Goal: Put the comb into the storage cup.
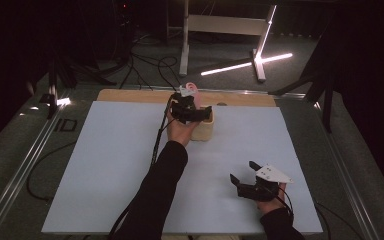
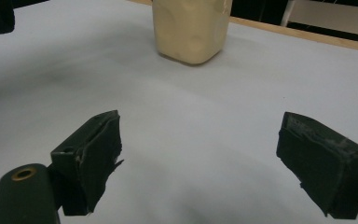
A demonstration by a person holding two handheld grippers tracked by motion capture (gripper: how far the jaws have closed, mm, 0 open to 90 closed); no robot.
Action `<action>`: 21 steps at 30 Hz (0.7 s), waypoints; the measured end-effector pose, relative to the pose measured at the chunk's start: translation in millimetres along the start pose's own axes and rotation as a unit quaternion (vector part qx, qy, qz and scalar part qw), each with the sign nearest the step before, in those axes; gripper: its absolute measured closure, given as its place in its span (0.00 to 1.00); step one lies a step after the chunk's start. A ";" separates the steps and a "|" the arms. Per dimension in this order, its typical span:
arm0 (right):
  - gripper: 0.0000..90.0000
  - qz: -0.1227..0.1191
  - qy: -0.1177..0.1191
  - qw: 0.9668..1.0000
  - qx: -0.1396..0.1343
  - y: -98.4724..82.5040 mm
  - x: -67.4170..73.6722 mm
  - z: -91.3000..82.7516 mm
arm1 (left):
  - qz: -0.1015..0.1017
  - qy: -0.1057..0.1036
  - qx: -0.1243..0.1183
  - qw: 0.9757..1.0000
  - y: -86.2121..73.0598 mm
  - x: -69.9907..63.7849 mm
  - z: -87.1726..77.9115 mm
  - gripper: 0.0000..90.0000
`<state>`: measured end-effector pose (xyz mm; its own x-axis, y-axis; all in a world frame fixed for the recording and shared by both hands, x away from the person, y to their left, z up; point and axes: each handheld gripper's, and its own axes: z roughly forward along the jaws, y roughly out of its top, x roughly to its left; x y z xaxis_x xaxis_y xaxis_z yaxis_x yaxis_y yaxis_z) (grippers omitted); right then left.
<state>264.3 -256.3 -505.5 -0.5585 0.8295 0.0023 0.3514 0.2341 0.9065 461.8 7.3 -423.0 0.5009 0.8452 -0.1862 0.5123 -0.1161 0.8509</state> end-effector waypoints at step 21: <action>0.15 0.000 0.002 1.000 0.001 -0.7 0.0 0.7 | -0.014 0.007 -0.018 1.000 3.3 10.5 -12.9 0.00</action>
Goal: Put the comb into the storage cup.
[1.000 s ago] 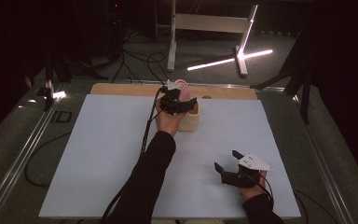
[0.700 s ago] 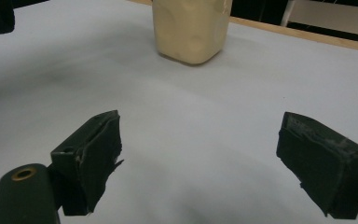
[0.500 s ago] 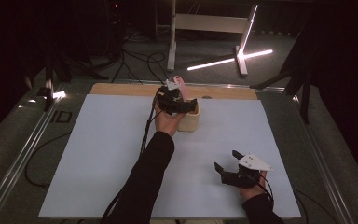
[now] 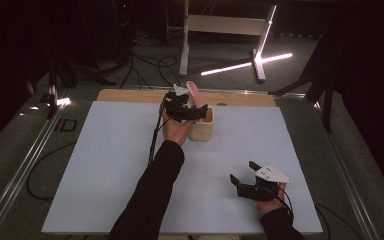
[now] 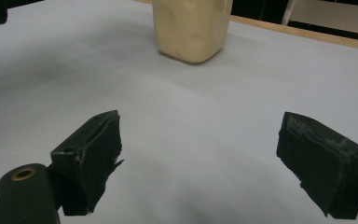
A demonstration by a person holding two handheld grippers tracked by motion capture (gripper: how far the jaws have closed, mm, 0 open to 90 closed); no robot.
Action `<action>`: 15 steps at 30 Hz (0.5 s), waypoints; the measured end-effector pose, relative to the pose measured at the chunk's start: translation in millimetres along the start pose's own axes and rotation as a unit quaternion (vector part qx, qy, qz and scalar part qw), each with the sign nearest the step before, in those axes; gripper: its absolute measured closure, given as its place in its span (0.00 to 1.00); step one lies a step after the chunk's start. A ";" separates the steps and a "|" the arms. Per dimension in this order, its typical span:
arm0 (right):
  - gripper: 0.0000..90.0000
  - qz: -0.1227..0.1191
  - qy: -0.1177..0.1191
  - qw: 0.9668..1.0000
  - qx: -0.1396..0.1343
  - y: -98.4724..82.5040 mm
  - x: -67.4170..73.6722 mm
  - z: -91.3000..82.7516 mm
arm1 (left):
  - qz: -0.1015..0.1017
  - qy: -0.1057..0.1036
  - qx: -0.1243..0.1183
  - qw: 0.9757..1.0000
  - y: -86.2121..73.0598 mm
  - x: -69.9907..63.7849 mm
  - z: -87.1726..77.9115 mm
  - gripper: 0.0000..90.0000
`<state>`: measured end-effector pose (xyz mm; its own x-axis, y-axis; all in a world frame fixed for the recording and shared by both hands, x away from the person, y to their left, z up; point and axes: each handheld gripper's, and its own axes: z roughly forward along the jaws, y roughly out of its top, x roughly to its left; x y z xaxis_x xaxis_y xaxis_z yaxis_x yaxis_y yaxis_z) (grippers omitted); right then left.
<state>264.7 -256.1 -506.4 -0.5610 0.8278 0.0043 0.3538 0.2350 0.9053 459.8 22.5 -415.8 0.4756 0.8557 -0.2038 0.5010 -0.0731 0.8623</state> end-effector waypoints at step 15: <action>0.15 0.000 -0.001 1.000 0.001 -0.1 0.1 -0.2 | 0.000 -0.006 -0.008 1.000 11.2 -5.8 -26.3 0.00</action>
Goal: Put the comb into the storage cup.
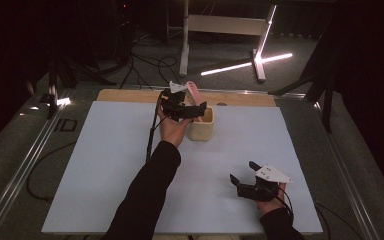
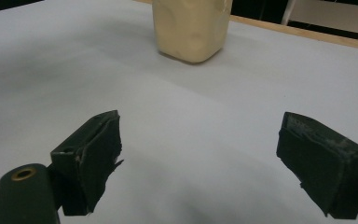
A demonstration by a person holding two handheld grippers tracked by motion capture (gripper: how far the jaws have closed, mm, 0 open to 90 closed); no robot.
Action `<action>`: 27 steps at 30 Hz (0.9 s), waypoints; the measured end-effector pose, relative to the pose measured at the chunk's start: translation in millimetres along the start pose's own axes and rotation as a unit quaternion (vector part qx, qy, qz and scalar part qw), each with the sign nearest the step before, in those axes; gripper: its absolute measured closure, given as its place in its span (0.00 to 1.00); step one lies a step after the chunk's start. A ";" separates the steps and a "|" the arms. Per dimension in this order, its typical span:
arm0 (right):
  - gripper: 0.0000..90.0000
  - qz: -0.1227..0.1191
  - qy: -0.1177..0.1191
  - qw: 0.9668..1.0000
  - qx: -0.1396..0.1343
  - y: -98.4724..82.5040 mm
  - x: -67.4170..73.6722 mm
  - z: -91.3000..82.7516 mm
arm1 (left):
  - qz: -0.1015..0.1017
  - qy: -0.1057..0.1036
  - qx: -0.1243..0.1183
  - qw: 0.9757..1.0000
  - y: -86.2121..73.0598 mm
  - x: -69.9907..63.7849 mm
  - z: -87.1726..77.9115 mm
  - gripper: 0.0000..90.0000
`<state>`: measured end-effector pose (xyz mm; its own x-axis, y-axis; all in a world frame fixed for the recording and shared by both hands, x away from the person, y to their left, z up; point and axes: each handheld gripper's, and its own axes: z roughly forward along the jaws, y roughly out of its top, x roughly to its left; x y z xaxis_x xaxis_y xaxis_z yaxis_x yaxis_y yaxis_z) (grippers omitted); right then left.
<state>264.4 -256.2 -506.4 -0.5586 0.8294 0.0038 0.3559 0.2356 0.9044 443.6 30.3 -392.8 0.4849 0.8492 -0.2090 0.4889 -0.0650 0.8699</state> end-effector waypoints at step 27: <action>0.15 0.001 0.001 1.000 -0.002 -0.1 2.0 0.6 | 0.071 -0.036 0.016 0.997 -22.1 3.2 -67.0 0.00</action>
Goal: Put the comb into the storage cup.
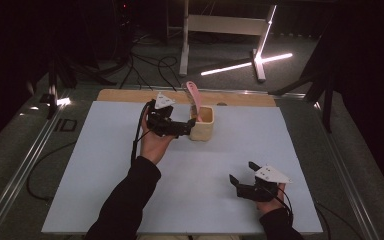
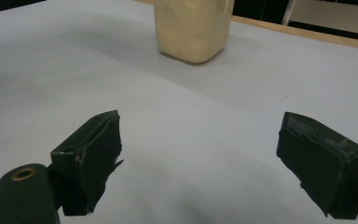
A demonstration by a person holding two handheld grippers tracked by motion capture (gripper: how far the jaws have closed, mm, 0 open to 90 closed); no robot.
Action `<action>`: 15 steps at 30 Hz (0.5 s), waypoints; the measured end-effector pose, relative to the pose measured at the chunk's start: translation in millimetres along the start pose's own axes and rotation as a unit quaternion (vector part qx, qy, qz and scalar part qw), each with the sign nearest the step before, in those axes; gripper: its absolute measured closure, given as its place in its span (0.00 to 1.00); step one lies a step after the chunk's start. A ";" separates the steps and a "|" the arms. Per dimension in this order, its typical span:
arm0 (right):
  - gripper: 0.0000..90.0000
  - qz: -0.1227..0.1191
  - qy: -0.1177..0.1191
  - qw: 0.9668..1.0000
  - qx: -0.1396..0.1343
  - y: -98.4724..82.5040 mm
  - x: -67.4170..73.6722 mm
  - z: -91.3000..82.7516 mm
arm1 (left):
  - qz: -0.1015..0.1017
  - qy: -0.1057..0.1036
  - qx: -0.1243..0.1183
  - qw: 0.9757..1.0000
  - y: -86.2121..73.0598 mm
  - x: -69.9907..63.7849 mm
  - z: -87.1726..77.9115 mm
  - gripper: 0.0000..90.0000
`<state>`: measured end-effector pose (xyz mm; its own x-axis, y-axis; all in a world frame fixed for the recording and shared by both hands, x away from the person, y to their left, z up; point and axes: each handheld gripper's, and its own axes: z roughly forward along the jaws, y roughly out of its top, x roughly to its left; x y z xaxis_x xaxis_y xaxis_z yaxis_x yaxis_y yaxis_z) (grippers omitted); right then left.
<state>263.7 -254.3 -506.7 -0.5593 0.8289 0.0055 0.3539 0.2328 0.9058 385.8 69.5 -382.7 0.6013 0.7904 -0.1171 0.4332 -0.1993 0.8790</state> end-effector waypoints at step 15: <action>0.15 0.003 -0.004 1.000 -0.004 0.7 -1.4 -1.1 | -0.003 -0.023 0.001 1.000 -41.7 16.2 -46.5 0.00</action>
<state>263.9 -255.8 -505.7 -0.5516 0.8341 0.0083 0.3515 0.2234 0.9092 346.2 117.5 -399.8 0.6285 0.7643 -0.1440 0.4390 -0.1958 0.8769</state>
